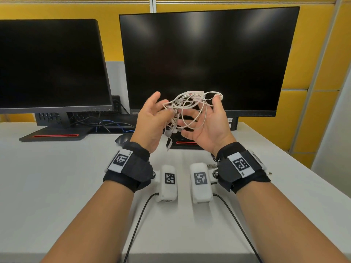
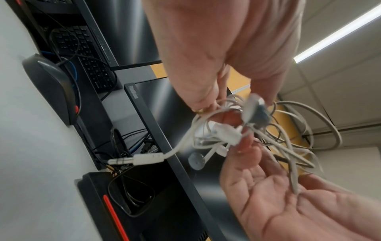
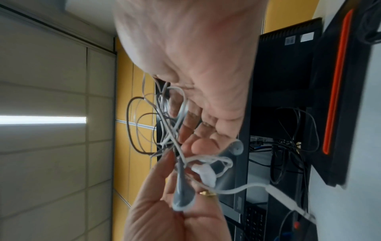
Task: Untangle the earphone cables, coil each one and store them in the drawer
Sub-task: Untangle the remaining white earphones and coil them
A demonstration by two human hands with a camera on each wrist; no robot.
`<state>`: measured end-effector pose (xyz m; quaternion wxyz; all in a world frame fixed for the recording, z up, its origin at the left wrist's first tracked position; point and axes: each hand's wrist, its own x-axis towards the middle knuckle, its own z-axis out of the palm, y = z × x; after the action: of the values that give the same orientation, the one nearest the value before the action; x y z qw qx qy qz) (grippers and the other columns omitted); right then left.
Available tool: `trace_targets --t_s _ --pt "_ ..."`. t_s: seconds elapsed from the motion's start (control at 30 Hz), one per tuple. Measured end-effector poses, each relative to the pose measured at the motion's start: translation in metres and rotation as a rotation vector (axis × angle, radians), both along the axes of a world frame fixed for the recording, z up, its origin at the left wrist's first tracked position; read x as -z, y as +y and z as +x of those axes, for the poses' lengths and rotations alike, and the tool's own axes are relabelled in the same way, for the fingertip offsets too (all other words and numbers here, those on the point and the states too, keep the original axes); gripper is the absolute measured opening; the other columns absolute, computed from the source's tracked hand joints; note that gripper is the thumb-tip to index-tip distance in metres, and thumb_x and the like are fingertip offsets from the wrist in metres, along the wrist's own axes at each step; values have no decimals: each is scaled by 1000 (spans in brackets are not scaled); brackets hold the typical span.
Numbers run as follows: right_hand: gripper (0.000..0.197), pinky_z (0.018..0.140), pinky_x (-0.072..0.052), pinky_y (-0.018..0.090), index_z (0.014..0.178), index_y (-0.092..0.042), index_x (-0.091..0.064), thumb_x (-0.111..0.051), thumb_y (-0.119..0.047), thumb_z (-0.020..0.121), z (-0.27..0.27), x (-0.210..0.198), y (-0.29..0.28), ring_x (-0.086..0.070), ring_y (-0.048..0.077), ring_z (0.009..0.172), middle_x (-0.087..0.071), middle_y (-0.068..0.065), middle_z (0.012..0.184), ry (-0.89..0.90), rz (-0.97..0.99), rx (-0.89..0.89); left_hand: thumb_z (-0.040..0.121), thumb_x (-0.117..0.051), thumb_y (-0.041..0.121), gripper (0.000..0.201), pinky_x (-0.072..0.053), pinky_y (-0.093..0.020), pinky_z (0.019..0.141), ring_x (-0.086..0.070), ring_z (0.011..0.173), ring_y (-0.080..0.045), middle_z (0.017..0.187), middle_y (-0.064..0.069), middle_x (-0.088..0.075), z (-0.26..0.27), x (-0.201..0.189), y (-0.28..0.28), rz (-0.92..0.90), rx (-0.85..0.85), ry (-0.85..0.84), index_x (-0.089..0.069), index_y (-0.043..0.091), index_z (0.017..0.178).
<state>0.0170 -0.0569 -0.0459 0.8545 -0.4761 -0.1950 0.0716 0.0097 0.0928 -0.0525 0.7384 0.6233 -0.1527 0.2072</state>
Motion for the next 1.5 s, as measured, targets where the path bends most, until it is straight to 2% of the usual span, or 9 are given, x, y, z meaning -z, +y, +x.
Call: trace_targets --t_s 0.17,0.37,0.6,0.73,0.83,0.9,1.17,1.33,1.5 --pt "67 88 -51 53 136 -28 -51 -15 -68 95 0 -3 -5 -64 37 110 -63 14 126 20 190 -28 89 -65 11 30 -52 -23 68 -64 86 -16 103 -10 -69 0 2 1 159 107 51 -63 12 118" --pt "40 88 -55 50 135 -12 -50 -38 -28 100 0 -1 1 -64 34 104 -62 19 119 14 73 56 98 -48 17 11 -47 -22 53 -53 69 -13 82 -5 -56 5 1 3 -7 -47 91 -55 11 92" --pt "46 82 -58 46 135 -20 -50 -55 -41 94 -4 1 6 -62 31 113 -58 13 129 -94 -260 42 99 -45 18 10 -49 -30 63 -63 76 -15 88 -4 -65 2 0 0 -74 -83 6 -52 14 105" --pt "36 70 -54 30 126 -17 -55 -65 -23 91 -5 7 13 -64 19 83 -68 7 100 -198 -453 55 95 -55 19 28 -57 -31 66 -67 85 -27 97 -13 -66 5 -3 0 -33 -99 -12 -51 4 118" --pt "10 62 -47 27 102 -12 -63 -57 -19 97 -9 5 16 -56 14 65 -62 4 74 -196 -463 83 98 -50 33 29 -53 -29 67 -65 86 -18 99 -7 -66 2 -3 -1 -16 -59 -25 -50 11 116" --pt "20 62 -42 30 85 -14 -62 -51 -22 100 -9 2 14 -52 16 63 -57 2 66 -161 -402 109 99 -45 39 22 -53 -32 77 -62 94 -17 106 -5 -64 -2 -2 -3 -18 -22 -15 -49 21 111" --pt "37 98 -41 46 64 -19 -51 -46 -30 99 -7 -5 3 -64 21 93 -68 2 75 -97 -18 121 95 -55 38 19 -47 -35 89 -58 102 -14 104 2 -66 3 -1 1 -36 -198 77 -60 20 97" --pt "37 66 -44 34 66 -17 -51 -44 -27 101 -7 -6 3 -45 14 50 -41 -1 51 -75 -19 152 100 -47 32 32 -43 -23 56 -47 59 -11 71 1 -53 11 -1 7 -123 -283 149 -54 15 74" --pt "24 46 -29 22 92 -16 -63 -47 -32 101 -11 -7 0 -31 7 44 -48 -1 64 -118 -152 237 102 -29 50 57 -51 -28 65 -60 67 -17 75 -5 -64 6 -5 10 -286 -151 235 -61 11 76"
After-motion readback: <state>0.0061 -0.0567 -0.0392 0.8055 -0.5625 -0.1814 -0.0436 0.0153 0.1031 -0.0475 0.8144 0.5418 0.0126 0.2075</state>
